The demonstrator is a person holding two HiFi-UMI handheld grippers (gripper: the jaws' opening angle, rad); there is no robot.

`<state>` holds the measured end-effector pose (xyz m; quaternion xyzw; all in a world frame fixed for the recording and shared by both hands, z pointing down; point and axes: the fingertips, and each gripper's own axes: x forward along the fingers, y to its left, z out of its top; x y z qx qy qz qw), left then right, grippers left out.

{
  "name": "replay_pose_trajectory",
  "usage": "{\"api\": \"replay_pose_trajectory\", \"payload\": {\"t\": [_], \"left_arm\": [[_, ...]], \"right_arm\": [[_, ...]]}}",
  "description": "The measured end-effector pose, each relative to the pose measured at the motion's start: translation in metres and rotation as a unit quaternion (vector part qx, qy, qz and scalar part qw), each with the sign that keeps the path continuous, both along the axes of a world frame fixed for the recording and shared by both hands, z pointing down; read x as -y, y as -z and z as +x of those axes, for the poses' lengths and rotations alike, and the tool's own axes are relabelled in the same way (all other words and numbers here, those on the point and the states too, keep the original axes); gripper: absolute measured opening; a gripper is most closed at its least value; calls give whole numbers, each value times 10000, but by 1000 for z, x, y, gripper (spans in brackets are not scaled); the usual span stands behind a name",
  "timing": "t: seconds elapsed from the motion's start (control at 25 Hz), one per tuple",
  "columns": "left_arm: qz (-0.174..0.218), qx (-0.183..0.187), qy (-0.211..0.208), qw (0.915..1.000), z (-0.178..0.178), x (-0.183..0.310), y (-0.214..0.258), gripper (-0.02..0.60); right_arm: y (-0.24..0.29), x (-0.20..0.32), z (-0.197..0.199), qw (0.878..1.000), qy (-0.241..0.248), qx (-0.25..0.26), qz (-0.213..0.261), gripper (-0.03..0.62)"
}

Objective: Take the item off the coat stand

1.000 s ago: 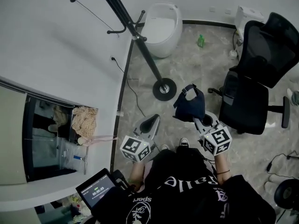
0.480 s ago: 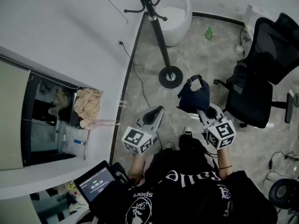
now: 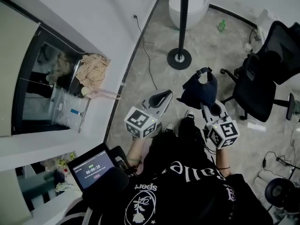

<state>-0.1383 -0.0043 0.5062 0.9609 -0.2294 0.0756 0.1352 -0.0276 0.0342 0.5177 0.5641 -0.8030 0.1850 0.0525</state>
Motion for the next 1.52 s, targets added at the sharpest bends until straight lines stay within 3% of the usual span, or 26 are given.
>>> {"api": "replay_pose_trajectory", "payload": {"t": [0.32, 0.64, 1.0, 1.24, 1.52], "left_arm": [[57, -114, -304, 9995, -50, -48, 2, 6], [87, -245, -297, 9992, -57, -55, 7, 5], [73, -349, 157, 9992, -69, -42, 13, 6], [-4, -264, 147, 9995, -62, -41, 7, 5], [-33, -202, 318, 9993, -40, -35, 9, 6]], "right_arm": [[-4, -62, -64, 9995, -257, 156, -27, 48], [3, -70, -64, 9995, -301, -59, -41, 48], [12, -68, -66, 9999, -69, -129, -11, 48], [14, -74, -49, 9997, -181, -164, -56, 48], [14, -88, 0, 9987, -485, -95, -73, 48]]}}
